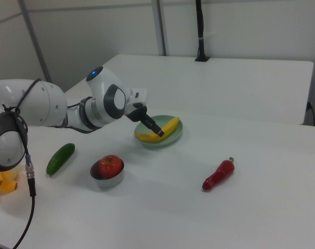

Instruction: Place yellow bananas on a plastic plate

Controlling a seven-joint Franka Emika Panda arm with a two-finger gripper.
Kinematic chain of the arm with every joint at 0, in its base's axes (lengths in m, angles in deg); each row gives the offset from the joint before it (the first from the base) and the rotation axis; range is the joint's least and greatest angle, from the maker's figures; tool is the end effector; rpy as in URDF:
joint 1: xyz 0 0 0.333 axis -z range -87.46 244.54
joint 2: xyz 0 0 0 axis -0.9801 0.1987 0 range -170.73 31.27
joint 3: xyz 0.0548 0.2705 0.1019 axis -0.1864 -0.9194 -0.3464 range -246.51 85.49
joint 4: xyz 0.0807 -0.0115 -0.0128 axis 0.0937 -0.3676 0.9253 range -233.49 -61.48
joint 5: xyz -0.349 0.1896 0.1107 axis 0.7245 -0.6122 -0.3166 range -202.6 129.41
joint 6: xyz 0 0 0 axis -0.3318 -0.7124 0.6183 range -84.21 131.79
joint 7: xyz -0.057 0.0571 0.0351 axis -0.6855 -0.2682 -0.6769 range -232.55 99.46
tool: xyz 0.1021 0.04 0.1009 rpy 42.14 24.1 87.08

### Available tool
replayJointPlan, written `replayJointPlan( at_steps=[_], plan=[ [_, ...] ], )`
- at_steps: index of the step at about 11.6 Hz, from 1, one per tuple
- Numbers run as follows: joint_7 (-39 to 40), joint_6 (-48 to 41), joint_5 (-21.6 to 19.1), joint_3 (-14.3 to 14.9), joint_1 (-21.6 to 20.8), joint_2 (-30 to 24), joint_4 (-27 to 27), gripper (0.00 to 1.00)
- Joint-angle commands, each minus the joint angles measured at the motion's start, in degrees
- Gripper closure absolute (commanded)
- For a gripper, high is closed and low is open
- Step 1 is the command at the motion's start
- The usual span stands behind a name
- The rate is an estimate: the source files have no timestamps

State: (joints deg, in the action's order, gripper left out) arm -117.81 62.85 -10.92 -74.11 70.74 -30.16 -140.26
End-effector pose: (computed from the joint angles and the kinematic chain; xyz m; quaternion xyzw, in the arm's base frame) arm 0.7772 0.0295 0.2634 0.9306 -0.2410 0.2627 0.0829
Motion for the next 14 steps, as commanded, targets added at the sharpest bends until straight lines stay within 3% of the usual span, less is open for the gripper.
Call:
replayJointPlan(
  at_steps=[1,4,7,11,14],
  plan=[
    [-1.5,1.2,1.4,0.5,-0.7,-0.7,-0.6,0.0],
    [-1.3,-1.2,0.5,0.5,-0.5,-6.4,-2.1,0.0],
    [-1.1,-12.0,-1.4,0.2,-0.6,-13.7,-3.3,0.0],
    [4.7,-25.5,-11.0,0.2,-0.5,-21.9,-3.8,0.0],
    [12.5,-41.9,-19.8,0.2,-0.6,-29.2,-4.5,0.0]
  ],
)
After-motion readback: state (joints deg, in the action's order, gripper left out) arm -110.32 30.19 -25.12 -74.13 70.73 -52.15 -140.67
